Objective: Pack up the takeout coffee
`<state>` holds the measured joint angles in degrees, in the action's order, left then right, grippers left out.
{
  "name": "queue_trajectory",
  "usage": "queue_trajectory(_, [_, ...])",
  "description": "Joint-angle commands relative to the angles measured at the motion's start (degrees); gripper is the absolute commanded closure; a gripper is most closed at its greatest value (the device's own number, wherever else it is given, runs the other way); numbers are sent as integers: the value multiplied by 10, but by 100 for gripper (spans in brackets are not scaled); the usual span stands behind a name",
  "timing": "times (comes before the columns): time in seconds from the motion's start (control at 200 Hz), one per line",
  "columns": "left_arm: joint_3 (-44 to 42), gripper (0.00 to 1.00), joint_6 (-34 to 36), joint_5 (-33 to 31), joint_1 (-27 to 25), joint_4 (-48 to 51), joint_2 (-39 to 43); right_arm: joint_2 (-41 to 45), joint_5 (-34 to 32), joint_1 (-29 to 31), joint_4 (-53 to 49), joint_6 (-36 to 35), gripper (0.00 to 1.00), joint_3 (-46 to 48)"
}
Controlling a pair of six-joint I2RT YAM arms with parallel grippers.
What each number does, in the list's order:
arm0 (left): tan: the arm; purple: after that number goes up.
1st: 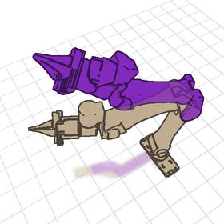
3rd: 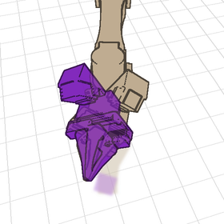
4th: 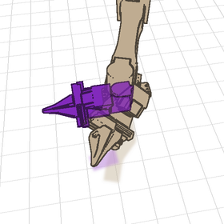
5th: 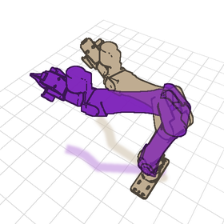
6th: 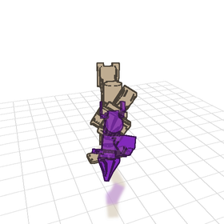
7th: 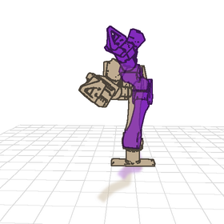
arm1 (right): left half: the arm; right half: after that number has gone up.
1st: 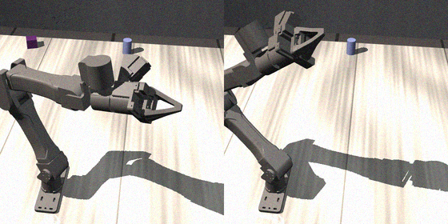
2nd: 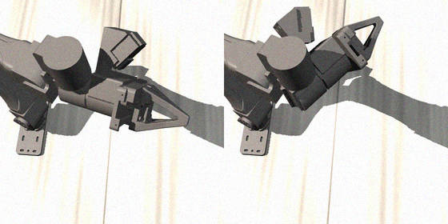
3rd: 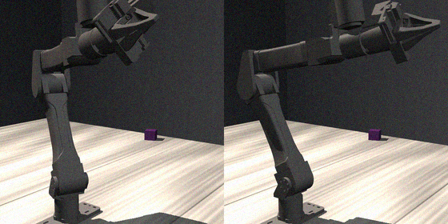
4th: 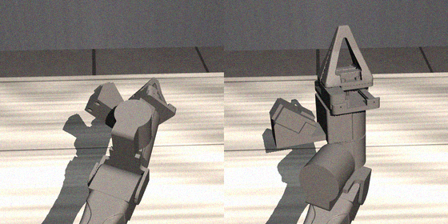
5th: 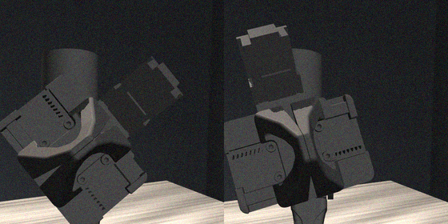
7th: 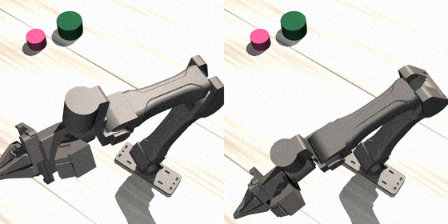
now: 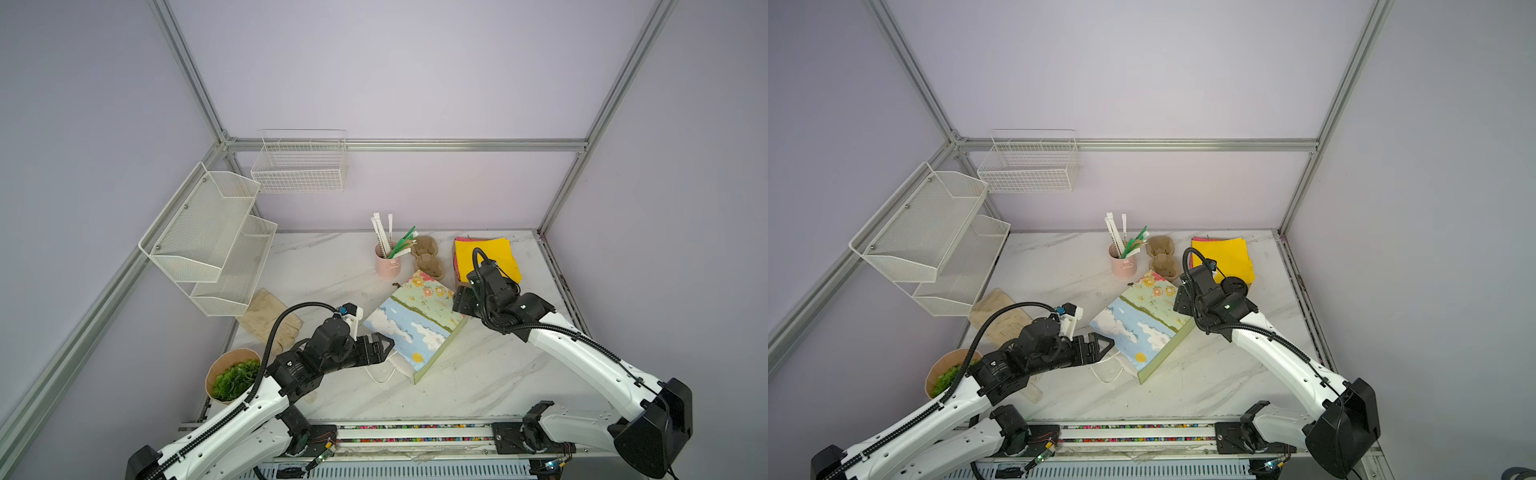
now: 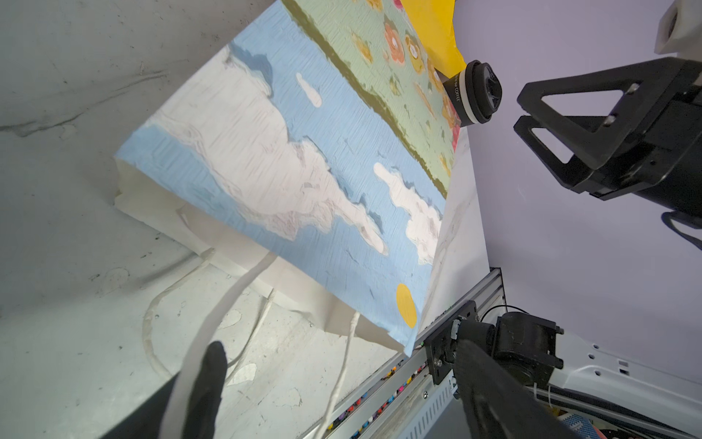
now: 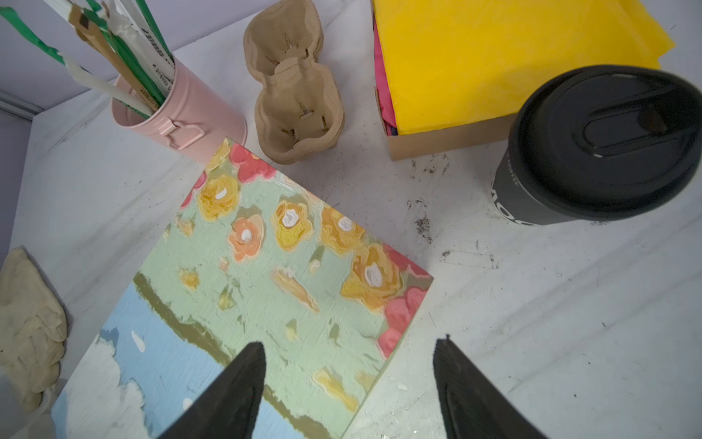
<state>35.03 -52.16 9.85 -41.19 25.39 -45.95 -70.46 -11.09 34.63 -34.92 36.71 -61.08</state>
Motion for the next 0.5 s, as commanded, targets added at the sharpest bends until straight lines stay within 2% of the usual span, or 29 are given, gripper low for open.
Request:
queue_trajectory(0.0, [10,16,-11,5,-5,-18,-20,-2,31,-38,-3,-14,27,2])
queue_trajectory(0.15, [12,32,-12,-2,-8,-32,-42,-3,105,-104,19,-36,27,28])
queue_trajectory(0.23, [9,32,-19,-5,-9,-45,-49,4,125,-121,35,-43,26,36])
queue_trajectory(0.495, [10,23,-47,-47,-13,-67,-62,7,207,-154,111,-47,26,76])
